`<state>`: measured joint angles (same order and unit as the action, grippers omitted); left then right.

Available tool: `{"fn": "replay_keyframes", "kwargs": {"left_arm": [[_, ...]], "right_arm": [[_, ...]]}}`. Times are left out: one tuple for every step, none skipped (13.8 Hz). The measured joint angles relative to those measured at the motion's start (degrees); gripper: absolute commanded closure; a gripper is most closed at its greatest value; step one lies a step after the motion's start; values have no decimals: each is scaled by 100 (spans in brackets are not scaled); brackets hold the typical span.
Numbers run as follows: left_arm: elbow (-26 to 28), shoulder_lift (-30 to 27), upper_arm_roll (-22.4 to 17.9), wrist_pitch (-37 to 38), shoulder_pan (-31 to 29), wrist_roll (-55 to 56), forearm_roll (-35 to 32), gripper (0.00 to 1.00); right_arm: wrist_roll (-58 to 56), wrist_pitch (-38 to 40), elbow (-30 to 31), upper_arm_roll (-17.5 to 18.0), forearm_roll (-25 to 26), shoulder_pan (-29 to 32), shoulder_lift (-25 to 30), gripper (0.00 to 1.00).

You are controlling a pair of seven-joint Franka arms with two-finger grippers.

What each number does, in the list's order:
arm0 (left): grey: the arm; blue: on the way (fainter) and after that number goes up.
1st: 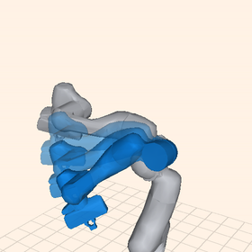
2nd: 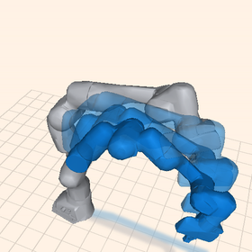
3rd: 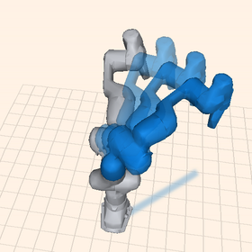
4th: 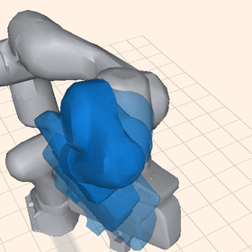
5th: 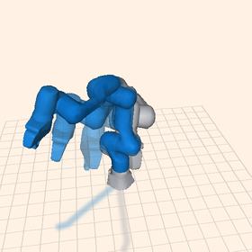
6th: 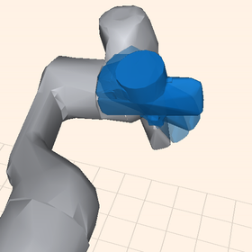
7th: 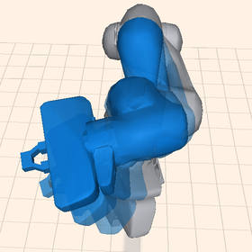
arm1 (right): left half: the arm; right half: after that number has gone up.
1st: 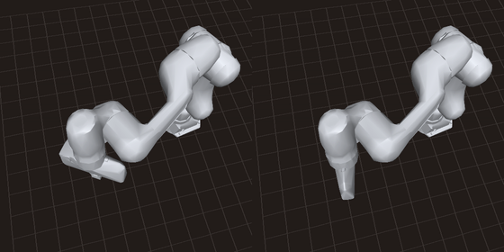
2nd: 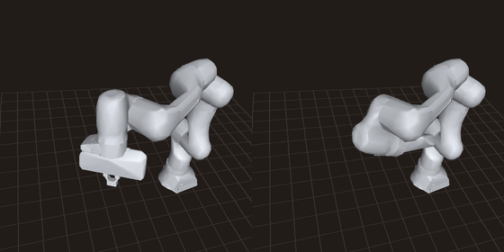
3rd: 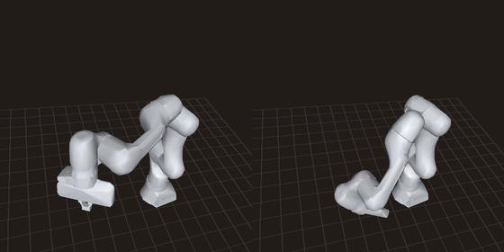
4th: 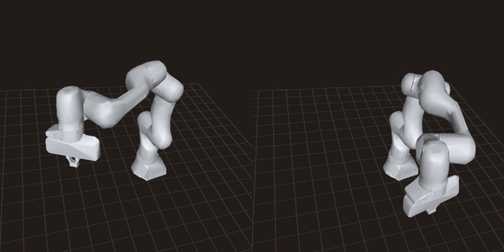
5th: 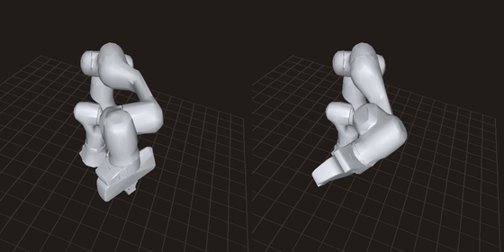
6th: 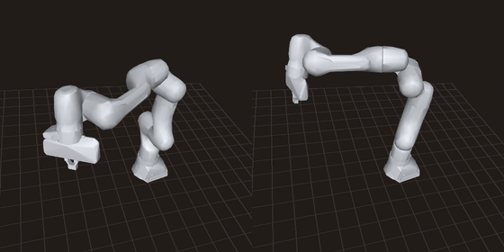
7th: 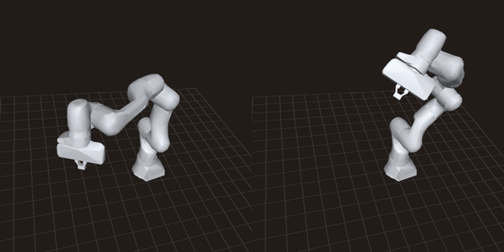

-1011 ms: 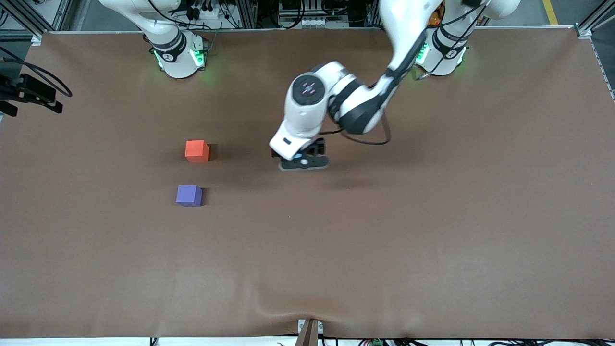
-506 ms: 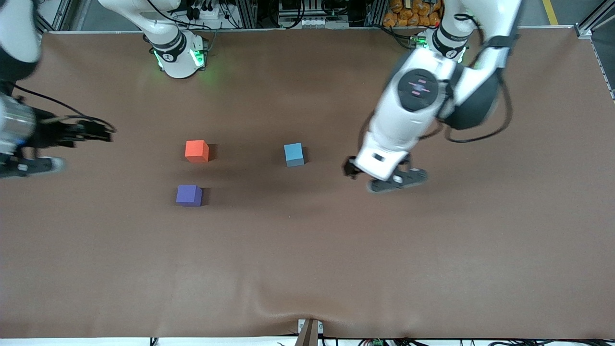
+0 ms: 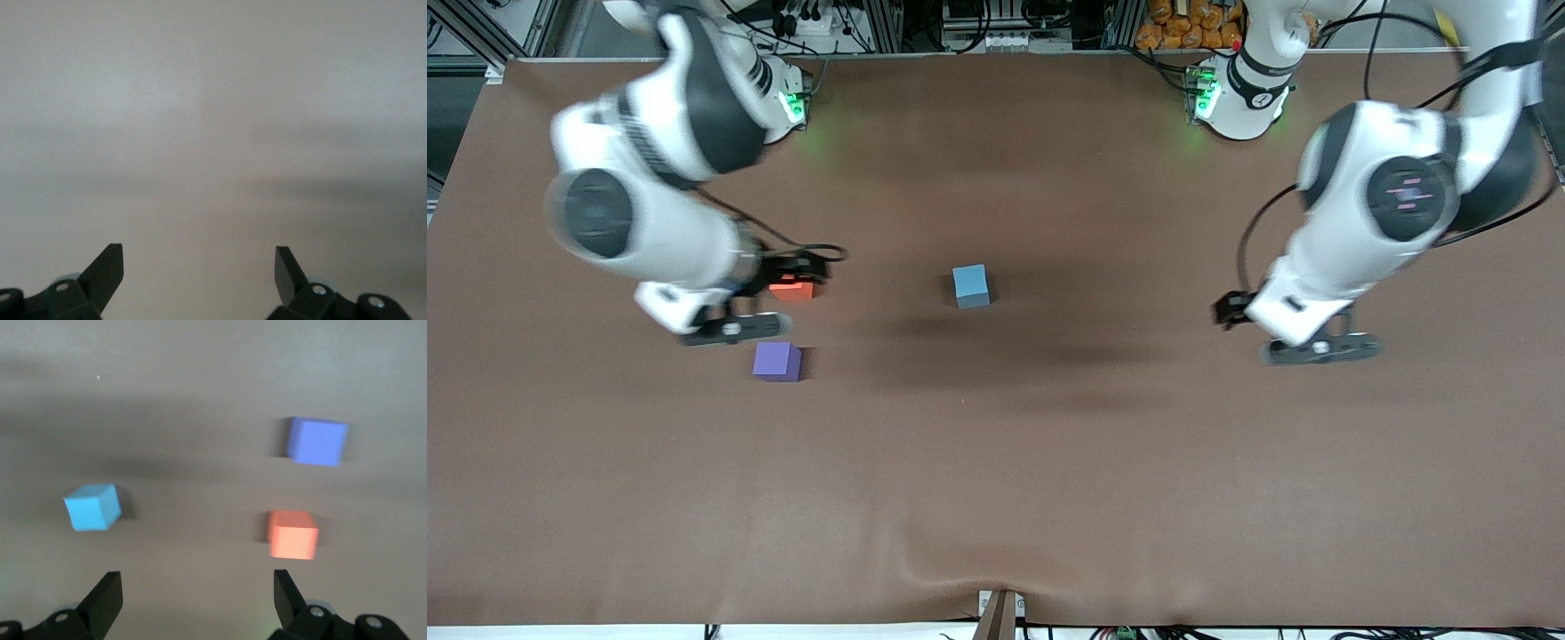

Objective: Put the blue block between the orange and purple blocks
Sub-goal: 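Grasp the blue block with the right gripper while the left gripper withdraws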

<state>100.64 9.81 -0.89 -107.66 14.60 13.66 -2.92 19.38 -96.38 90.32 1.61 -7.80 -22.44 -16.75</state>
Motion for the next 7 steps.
{"fn": "replay_keyframes", "kwargs": {"left_arm": [[178, -210, 0, 0, -228, -402, -1, 0], [310, -408, 1, 18, -441, -728, -1, 0], [376, -562, 0, 86, -617, -914, -1, 0], [378, -670, 1, 147, -745, -988, -1, 0], [343, -743, 1, 179, -815, -1004, -1, 0], [250, -784, 3, 238, -830, -1003, -1, 0], [85, -803, 16, 390, -828, -979, 2, 0]], "right_arm": [[283, -375, 238, 4, 0, -243, -21, 0], [444, -776, 524, 6, -1, -463, -48, 0], [523, -1187, 820, 7, -32, -652, -98, 0], [571, -1635, 1094, 7, -119, -831, -175, 0], [615, -2061, 1318, 7, -188, -1002, -282, 0], [633, -2356, 1449, 5, -213, -1141, -398, 0], [646, -2569, 1503, 4, -213, -1262, -522, 0]]}}
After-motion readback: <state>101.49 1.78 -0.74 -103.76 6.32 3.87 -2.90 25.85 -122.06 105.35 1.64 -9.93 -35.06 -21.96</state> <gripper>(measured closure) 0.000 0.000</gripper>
